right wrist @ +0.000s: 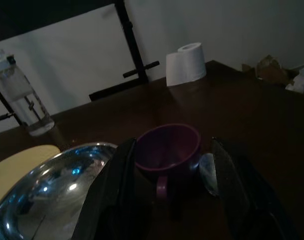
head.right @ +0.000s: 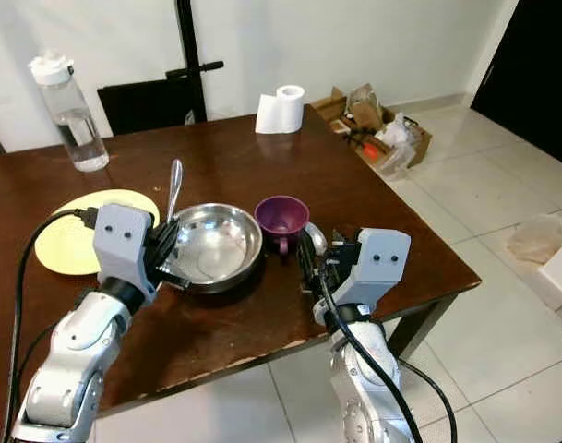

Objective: Setting the table

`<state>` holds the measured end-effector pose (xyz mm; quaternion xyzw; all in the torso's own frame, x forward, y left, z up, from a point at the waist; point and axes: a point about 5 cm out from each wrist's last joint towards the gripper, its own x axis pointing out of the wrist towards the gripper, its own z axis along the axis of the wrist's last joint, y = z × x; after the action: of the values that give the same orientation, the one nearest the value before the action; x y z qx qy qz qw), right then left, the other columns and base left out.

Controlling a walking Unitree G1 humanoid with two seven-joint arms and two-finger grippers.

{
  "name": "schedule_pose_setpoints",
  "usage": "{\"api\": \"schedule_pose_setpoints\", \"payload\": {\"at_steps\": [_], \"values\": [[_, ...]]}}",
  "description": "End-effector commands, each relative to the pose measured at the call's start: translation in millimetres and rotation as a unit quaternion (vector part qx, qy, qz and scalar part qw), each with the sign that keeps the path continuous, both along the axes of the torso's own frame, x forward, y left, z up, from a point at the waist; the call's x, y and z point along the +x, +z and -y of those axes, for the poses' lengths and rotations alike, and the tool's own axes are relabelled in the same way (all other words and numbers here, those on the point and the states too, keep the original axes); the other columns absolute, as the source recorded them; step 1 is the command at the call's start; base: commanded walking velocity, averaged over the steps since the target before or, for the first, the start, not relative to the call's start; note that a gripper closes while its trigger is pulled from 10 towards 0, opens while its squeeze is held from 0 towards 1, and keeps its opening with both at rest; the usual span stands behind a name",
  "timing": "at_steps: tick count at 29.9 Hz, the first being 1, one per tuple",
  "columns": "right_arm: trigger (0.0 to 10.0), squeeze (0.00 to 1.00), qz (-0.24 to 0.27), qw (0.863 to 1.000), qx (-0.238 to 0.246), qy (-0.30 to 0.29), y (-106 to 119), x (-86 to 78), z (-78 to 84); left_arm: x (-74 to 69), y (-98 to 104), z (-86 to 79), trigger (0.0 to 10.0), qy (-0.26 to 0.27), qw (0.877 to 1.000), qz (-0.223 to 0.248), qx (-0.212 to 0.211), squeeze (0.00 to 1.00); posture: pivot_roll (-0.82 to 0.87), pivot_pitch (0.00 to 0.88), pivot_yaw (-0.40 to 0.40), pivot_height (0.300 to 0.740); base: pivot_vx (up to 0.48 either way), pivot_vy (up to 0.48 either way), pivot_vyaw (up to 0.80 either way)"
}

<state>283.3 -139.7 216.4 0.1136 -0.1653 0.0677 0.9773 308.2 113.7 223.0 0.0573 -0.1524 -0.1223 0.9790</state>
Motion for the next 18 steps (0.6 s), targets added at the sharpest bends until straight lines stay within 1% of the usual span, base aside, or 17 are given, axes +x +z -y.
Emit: {"api": "schedule_pose_setpoints", "payload": {"at_steps": [1, 18], "values": [[10.0, 0.00, -0.003, 1.000, 0.007, 0.001, -1.9, 0.8, 1.2, -1.1, -1.5, -0.4, 10.0, -0.001, 1.000, -0.001, -0.006, 0.00, -0.05, 0.089, 0.113, 0.740, 0.000, 0.000, 0.00], [10.0, 0.00, -0.004, 1.000, 0.003, 0.004, -3.1, 4.1, 1.1, -0.9, -5.0, 0.5, 10.0, 0.001, 1.000, -0.012, -0.020, 0.00, -0.04, 0.082, 0.111, 0.740, 0.000, 0.000, 0.00]]}}
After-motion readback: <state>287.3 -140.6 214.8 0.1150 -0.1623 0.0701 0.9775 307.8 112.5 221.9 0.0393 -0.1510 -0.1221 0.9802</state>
